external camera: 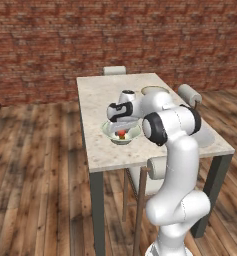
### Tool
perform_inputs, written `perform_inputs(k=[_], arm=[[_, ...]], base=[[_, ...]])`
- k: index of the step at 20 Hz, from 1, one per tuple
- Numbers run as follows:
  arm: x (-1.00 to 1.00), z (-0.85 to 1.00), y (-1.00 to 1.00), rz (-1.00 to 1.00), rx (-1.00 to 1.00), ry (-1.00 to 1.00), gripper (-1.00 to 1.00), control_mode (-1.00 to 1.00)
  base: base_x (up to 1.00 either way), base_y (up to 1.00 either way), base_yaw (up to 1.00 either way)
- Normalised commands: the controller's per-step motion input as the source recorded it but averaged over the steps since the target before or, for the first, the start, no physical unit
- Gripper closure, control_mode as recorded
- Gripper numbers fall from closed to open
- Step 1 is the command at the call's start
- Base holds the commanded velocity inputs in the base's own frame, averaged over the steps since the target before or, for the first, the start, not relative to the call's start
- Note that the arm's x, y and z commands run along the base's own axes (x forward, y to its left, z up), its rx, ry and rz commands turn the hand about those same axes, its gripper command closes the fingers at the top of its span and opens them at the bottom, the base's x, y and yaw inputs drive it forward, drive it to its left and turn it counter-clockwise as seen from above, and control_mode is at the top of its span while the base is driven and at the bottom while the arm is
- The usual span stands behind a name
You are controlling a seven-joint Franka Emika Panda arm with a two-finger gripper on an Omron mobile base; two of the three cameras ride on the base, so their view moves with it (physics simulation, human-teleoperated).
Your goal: Take the fruits from the plate on the dining counter and place two fruits in each bowl.
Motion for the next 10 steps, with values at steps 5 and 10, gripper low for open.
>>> perform_inputs(k=[5,10], arm=[[0.12,-0.18,0.0,0.0,0.0,-0.01,1.0,-1.0],[0.05,-0.14,0.0,0.0,0.0,0.0,-1.0,-1.0]], base=[[0.0,0.0,0.0],[0.0,0.0,0.0]])
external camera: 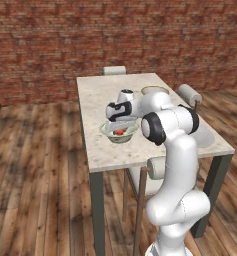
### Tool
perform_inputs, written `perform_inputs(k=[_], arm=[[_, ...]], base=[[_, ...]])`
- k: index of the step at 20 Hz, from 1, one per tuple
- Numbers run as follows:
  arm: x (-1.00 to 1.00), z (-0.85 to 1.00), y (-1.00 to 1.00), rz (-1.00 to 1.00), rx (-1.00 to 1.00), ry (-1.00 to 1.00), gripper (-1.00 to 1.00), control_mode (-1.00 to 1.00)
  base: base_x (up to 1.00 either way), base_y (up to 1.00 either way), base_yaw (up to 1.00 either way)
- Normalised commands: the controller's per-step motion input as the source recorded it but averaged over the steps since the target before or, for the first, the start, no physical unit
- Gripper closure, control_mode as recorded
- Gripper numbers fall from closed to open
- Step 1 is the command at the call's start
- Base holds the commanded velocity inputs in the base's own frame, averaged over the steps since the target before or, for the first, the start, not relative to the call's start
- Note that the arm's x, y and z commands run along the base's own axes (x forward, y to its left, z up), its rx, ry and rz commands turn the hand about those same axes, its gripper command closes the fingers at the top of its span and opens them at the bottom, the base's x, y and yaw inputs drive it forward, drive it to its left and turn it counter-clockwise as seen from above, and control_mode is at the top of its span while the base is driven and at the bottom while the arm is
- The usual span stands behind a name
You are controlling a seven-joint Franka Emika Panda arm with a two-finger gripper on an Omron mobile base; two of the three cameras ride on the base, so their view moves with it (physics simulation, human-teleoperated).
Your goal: Take the fruits from the plate on the dining counter and place two fruits in each bowl.
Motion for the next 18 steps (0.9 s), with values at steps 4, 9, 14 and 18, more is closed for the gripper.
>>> perform_inputs(k=[4,9,14,18], arm=[[-0.03,0.03,0.0,0.0,0.0,0.0,-1.0,-1.0],[-0.38,0.04,-0.05,0.0,0.0,-0.08,-1.0,-1.0],[-0.53,0.24,-0.36,-0.01,0.01,-0.05,-1.0,-1.0],[-0.69,0.36,-0.59,-0.05,0.04,0.0,-1.0,-1.0]], base=[[0.0,0.0,0.0],[0.0,0.0,0.0],[0.0,0.0,0.0],[0.0,0.0,0.0]])
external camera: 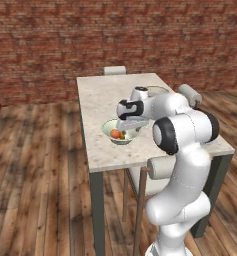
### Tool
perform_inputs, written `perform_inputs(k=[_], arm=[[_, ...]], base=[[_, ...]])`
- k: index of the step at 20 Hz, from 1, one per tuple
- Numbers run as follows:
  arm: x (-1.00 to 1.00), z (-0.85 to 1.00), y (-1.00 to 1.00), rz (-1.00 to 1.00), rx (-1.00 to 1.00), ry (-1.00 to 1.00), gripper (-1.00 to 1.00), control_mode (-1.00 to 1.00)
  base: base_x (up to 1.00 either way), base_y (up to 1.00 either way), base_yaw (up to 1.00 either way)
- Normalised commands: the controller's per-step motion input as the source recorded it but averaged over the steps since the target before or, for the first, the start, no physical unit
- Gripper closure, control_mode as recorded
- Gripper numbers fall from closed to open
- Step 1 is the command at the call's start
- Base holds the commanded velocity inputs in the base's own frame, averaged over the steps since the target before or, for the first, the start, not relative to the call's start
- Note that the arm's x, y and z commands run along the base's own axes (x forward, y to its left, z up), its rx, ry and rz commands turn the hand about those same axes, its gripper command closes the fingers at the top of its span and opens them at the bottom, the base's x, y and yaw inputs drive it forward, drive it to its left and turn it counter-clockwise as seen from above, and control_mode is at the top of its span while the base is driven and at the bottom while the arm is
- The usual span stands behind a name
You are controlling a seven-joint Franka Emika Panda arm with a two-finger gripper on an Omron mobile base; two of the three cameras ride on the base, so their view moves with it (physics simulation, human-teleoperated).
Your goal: Take the fruits from the plate on the dining counter and place two fruits in each bowl.
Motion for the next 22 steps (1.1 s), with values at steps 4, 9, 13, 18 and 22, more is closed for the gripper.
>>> perform_inputs(k=[4,9,13,18,22], arm=[[-0.67,0.48,-0.53,-0.13,0.06,0.0,-1.0,-1.0],[-0.33,0.41,-0.33,-0.23,0.03,0.03,-1.0,-1.0],[-0.06,0.26,-0.34,-0.29,0.0,0.04,-1.0,-1.0],[0.0,0.13,-0.7,-0.25,0.02,0.02,-1.0,-1.0],[0.0,0.15,-0.7,-0.17,0.01,0.03,-1.0,-1.0]], base=[[0.0,0.0,0.0],[0.0,0.0,0.0],[0.0,0.0,0.0],[0.0,0.0,0.0],[0.0,0.0,0.0]])
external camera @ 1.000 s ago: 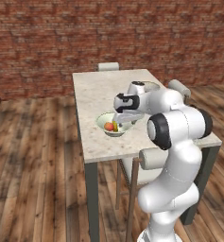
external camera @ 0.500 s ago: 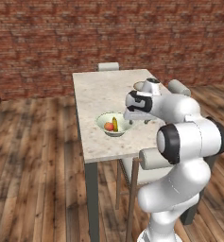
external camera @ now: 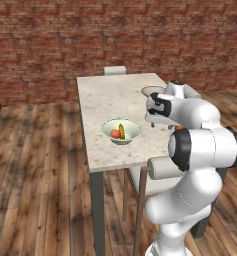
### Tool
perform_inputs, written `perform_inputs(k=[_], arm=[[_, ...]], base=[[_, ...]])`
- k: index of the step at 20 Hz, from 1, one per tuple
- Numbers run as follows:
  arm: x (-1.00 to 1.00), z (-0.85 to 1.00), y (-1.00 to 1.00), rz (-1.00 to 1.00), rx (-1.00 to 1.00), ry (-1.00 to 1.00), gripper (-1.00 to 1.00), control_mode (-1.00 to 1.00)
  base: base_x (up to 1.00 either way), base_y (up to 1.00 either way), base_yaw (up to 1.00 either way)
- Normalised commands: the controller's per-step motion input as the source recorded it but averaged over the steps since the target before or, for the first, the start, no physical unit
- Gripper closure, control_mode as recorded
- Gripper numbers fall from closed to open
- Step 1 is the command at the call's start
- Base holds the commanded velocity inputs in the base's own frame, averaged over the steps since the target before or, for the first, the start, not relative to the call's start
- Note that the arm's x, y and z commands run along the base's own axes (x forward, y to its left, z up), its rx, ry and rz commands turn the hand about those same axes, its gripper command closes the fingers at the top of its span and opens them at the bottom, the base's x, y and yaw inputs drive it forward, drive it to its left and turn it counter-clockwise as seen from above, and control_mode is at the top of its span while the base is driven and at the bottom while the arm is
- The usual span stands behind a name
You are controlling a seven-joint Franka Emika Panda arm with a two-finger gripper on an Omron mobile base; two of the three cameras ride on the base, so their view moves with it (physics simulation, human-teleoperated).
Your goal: Take the fruits from the plate on the dining counter and place two fruits in each bowl.
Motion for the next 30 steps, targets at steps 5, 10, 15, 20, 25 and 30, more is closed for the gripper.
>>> perform_inputs(k=[5,10,15,20,25,30], arm=[[0.0,0.01,-0.86,-0.03,0.01,0.01,-1.0,-1.0],[0.07,0.0,-0.77,-0.01,0.0,0.0,-1.0,-1.0],[0.13,0.0,-0.59,-0.04,0.0,0.0,-1.0,-1.0],[0.28,-0.1,-0.32,-0.04,0.0,0.0,-1.0,-1.0],[0.14,-0.02,-0.17,-0.01,0.0,0.1,-1.0,-1.0],[0.19,-0.17,-0.16,-0.01,0.0,0.06,-1.0,-1.0]], base=[[0.0,0.0,0.0],[0.0,0.0,0.0],[0.0,0.0,0.0],[0.0,0.0,0.0],[0.0,0.0,0.0],[0.0,0.0,0.0]])
